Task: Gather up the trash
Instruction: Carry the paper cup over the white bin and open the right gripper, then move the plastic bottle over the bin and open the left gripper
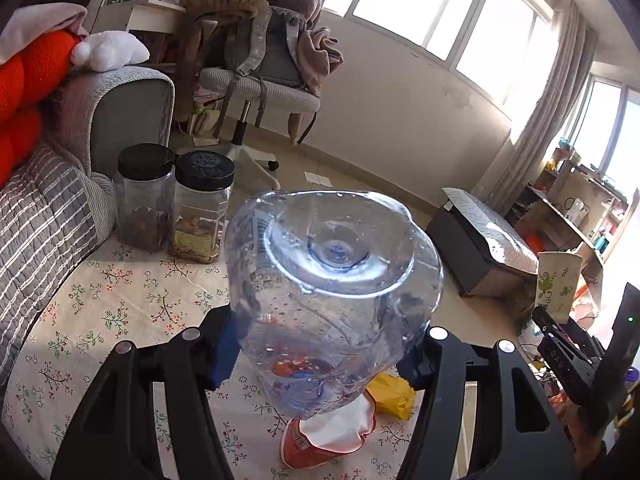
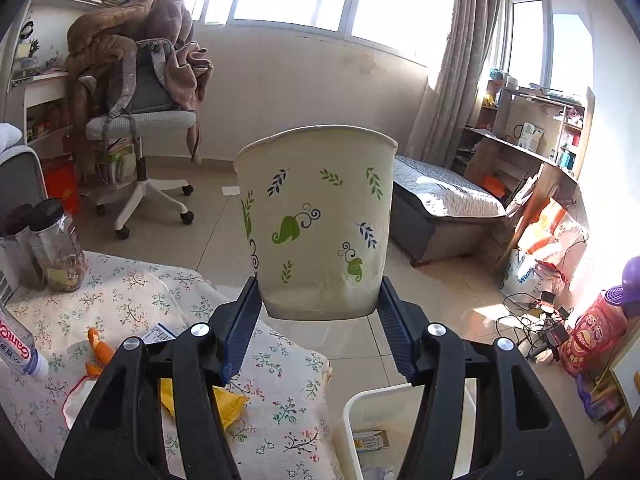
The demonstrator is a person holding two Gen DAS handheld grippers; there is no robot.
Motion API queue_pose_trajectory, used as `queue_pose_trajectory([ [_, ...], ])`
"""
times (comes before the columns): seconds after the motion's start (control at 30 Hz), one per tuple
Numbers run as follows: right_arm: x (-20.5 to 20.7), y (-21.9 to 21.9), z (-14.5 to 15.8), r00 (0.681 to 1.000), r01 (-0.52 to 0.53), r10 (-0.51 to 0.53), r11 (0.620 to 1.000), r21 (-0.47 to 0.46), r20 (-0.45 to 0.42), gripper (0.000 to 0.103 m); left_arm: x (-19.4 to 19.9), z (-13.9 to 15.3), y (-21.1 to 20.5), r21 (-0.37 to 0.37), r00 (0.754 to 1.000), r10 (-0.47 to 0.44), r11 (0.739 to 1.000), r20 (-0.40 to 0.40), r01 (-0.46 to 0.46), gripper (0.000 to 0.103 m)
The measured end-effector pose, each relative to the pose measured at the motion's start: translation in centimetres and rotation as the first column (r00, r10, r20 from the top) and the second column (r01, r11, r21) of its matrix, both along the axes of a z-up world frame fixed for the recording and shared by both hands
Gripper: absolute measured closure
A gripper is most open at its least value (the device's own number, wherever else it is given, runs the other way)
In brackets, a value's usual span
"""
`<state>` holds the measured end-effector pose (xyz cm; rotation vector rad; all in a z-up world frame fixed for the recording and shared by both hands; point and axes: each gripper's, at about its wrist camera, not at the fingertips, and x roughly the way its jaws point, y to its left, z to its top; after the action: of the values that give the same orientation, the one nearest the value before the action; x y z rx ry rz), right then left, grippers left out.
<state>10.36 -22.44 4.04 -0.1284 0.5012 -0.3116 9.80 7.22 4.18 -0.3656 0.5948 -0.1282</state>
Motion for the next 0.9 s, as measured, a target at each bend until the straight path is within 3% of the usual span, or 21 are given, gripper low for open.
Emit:
queue_pose_trajectory([
  [0.17,-0.5,-5.5,-0.7,0.991,0.136,-0.136,0.99,0.044,-0.005,0.047,0.3,-0.1,-4.6,0.006,0.998,-0.07,0.998,-0.009,0.07,0.042],
  [0.4,-1.5,-12.0,-2.9,0.957,0.289,-0.281,0.949,0.125,-0.076,0.047,0.7,0.5,-10.3,0.032,0.986,-0.164,0.986,0.002,0.164,0.042],
  [0.53,-2.3,-14.6,-3.4,0.936,0.35,-0.337,0.924,0.154,-0.103,0.047,0.8,0.5,-13.4,0.035,0.977,-0.212,0.977,-0.004,0.212,0.042],
  [0.73,-3.5,-17.8,-5.6,0.91,0.397,-0.354,0.893,0.212,-0.216,0.047,1.0,-0.1,-18.5,0.05,0.954,-0.299,0.953,-0.025,0.3,0.042],
  [0.77,-3.6,-18.2,-5.9,0.906,0.401,-0.353,0.892,0.21,-0.232,0.044,1.0,-0.2,-19.4,0.053,0.949,-0.315,0.947,-0.029,0.316,0.042],
  [0.87,-4.4,-19.1,-6.1,0.892,0.433,-0.384,0.877,0.207,-0.237,0.015,0.8,-0.7,-22.2,0.058,0.933,-0.358,0.931,-0.039,0.36,0.042],
  [0.9,-4.8,-19.4,-5.9,0.89,0.441,-0.397,0.873,0.206,-0.224,0.013,0.9,-0.9,-23.0,0.058,0.928,-0.371,0.926,-0.041,0.373,0.042],
])
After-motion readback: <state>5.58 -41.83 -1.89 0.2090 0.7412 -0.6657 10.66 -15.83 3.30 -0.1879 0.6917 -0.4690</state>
